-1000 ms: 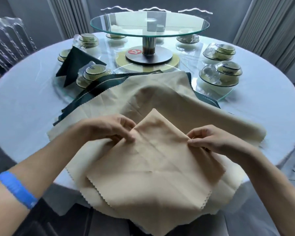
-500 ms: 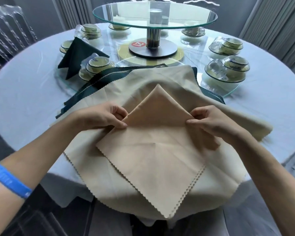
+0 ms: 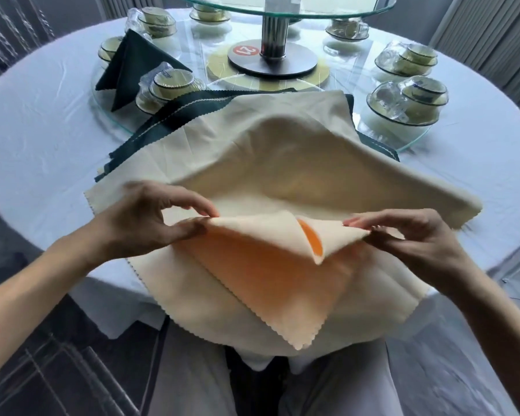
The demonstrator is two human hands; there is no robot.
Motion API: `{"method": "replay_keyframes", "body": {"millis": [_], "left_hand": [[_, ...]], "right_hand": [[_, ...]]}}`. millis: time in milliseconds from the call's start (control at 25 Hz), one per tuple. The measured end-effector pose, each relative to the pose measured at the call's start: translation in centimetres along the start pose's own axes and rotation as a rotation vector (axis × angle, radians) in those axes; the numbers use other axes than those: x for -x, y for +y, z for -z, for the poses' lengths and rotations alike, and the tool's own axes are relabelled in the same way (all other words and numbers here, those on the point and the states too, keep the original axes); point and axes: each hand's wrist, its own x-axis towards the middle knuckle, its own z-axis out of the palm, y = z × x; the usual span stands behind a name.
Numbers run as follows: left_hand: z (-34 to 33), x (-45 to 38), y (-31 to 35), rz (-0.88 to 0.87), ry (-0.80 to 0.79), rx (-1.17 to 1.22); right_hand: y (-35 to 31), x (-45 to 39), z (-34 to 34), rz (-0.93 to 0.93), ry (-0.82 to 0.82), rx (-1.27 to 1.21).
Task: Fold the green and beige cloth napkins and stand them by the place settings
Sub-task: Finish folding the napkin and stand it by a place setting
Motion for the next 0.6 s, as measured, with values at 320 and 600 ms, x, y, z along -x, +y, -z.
{"method": "replay_keyframes", "body": {"millis": [320,600], "left_hand": [[-0.1,3.7,-2.7,0.128,0.098,-0.086],[-0.4,2.3,0.2,0.168,0.058,-0.229]], "right_hand": [[2.8,0.7,-0.9,0.215,-0.058,0.406],[1.6,0.7,-1.7,0.118,-0.09,0.26]]}}
